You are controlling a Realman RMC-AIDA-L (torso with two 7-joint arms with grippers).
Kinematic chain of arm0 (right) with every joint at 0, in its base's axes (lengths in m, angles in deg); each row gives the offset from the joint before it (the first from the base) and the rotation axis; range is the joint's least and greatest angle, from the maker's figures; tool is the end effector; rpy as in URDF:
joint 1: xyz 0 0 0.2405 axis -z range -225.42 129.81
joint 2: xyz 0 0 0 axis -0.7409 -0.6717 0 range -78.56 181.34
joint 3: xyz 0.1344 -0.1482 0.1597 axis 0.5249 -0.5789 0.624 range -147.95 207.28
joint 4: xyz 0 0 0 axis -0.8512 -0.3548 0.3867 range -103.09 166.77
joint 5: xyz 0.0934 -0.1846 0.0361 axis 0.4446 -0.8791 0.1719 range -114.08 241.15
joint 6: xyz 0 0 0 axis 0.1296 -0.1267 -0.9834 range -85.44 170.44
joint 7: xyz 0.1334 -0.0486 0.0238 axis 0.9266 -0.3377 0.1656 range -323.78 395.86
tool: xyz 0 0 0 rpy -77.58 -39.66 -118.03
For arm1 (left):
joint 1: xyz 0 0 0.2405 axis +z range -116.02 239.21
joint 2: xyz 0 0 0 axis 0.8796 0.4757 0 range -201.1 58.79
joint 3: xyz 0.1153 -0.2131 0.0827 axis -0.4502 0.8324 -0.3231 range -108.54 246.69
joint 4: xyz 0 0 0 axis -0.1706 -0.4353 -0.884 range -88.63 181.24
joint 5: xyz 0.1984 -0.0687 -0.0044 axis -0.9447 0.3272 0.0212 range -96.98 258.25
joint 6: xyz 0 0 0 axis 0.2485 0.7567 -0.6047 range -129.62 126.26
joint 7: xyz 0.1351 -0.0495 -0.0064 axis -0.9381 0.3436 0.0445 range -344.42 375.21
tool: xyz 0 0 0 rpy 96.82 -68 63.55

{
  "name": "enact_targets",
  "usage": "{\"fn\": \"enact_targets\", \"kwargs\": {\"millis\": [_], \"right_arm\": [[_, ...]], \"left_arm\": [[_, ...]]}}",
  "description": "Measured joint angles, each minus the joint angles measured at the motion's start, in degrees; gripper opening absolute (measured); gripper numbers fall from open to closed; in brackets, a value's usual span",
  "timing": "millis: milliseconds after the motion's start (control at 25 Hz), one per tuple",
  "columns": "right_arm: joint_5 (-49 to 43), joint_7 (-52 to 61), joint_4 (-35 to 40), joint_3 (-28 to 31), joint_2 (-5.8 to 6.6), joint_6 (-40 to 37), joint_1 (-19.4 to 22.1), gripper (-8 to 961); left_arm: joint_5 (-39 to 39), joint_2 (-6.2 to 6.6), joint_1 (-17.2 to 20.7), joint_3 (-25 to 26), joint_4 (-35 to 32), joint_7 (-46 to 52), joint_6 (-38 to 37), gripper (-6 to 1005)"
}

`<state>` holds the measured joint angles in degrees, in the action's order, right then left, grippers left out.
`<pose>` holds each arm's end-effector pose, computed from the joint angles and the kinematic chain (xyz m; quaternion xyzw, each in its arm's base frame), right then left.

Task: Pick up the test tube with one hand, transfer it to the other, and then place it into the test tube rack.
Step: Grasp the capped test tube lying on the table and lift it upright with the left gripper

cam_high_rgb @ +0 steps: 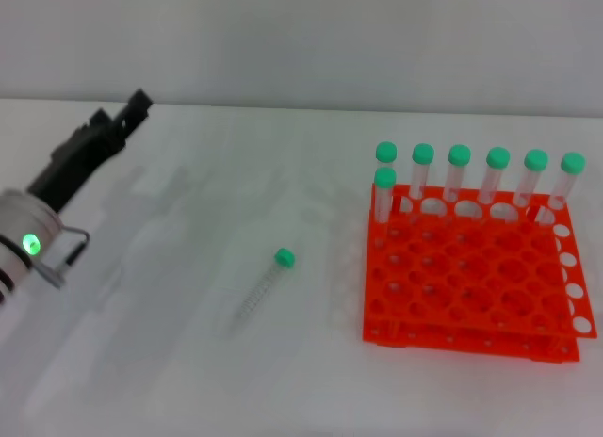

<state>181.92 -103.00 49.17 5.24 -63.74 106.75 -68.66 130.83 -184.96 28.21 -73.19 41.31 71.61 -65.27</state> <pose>0.3954 0.3238 0.1018 -0.6322 0.2964 0.3224 0.6392 -0.3119 0.3772 0.0085 -0.6466 -0.4351 -0.4603 0.4251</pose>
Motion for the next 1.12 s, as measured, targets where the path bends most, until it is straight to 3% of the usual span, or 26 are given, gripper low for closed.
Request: {"fn": "enact_targets", "kwargs": {"millis": [80,160,240,360,440,600,640,840,960,1120], "right_arm": [[0.0,0.0,0.0,-0.1,0.00,0.0,0.0,773],[0.0,0.0,0.1,-0.3,0.00,0.0,-0.1,772],[0.0,0.0,0.1,-0.4,0.00,0.0,-0.1,771],[0.0,0.0,0.0,-0.4,0.00,0.0,-0.3,768],[0.0,0.0,0.0,-0.3,0.00,0.0,-0.3,767],[0.0,-0.1,-0.2,-0.1,0.00,0.0,-0.5,764],[0.0,-0.1,-0.2,-0.1,0.00,0.0,-0.5,763],[0.0,-0.1,-0.2,-0.2,-0.02,0.0,-0.9,760],[0.0,-0.3,-0.2,-0.3,-0.07,0.0,-1.3,758],[0.0,-1.2,-0.2,-0.1,-0.12,0.0,-1.6,755]], "left_arm": [[-4.6,1.70,-2.4,-0.1,3.0,6.9,-0.3,880],[-14.4,4.62,-8.1,-1.0,11.0,20.1,-4.2,879],[-16.6,5.29,-9.9,-2.2,13.8,23.7,-5.9,879],[-19.7,6.43,-15.0,-12.4,23.6,36.6,-12.0,879],[-23.7,6.39,-19.5,-20.7,32.3,46.2,-18.0,880],[-29.6,6.29,-22.8,-21.3,37.2,50.4,-22.3,880],[-39.4,6.21,-28.0,-21.2,42.0,56.7,-26.2,880],[-57.7,6.02,-35.9,-21.1,43.3,66.9,-27.0,879],[-67.3,4.94,-40.2,-21.0,42.2,71.7,-26.5,880],[-75.9,1.76,-45.1,-21.0,41.5,76.1,-25.4,874]]}}
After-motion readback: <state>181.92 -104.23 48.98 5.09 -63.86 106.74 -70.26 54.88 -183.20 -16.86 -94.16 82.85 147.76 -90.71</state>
